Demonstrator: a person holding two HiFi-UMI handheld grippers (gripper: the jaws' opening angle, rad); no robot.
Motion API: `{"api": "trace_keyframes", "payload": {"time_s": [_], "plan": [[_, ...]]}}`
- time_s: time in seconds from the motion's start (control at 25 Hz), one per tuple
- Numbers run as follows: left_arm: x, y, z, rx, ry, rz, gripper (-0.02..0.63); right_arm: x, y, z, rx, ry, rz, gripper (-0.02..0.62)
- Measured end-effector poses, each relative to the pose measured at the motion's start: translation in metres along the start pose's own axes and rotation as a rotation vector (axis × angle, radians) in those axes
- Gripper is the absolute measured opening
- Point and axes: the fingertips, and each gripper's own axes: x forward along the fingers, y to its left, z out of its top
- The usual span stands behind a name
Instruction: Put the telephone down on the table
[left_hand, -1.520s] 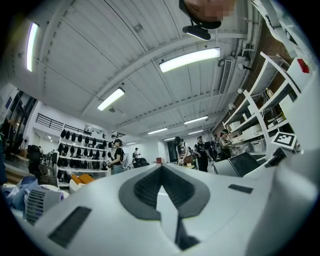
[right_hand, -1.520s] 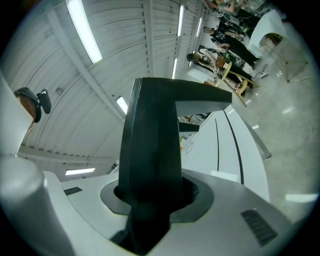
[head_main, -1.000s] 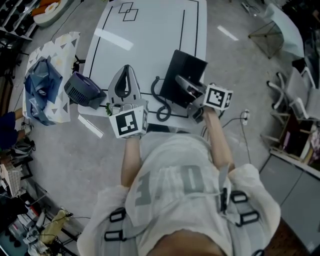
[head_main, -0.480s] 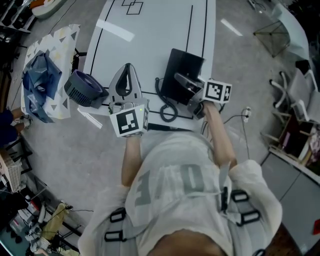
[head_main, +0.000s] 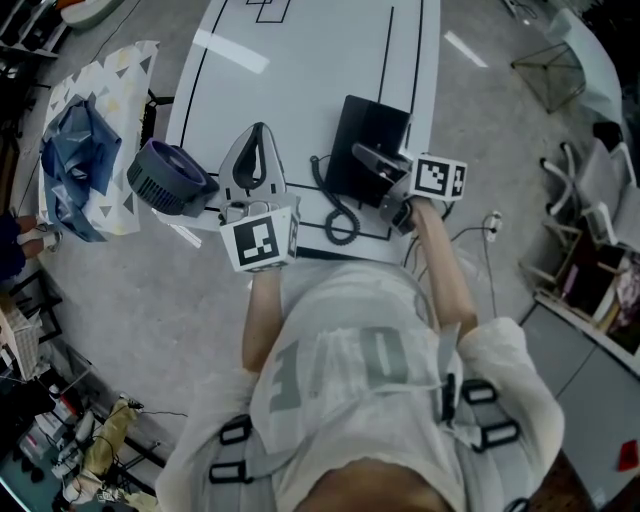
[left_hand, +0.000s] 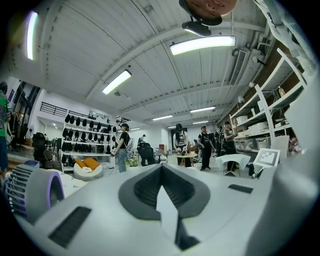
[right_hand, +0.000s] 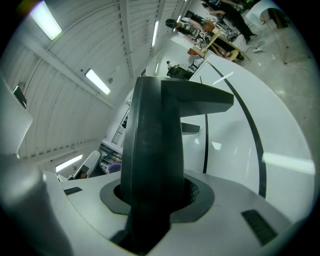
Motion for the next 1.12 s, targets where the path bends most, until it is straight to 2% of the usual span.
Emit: {"api": "trace_keyframes", "payload": {"time_s": [0.28,0.48,0.76,0.88,1.12], "plan": [[0.002,0.003,-0.001,-0.02,0.001,0.0,0.008,0.0,-0.002,-0.001,-0.06,0.043,-0.045,0.152],[0.0,-0.001,-0.001,-0.011,-0.002,-0.012,0.008,0.002,0.002,-0.004,-0.075,0.039,-0.043,0.162],[-0.007,-0.004,0.002,-0.028,-0.01,-0.011,0.008,0.004,0.001,-0.002,-0.188,0.036,-0.145,0.186],[-0.013,-0.005,0.003,-0.013,-0.015,-0.008,0.008,0.001,-0.005,-0.001,-0.248,0.031,-0.202,0.231],[-0.022,-0.007,-0.001,-0.012,-0.016,-0.007,0.008,-0.003,-0.01,-0.001,-0.253,0.013,-0.237,0.254]]}}
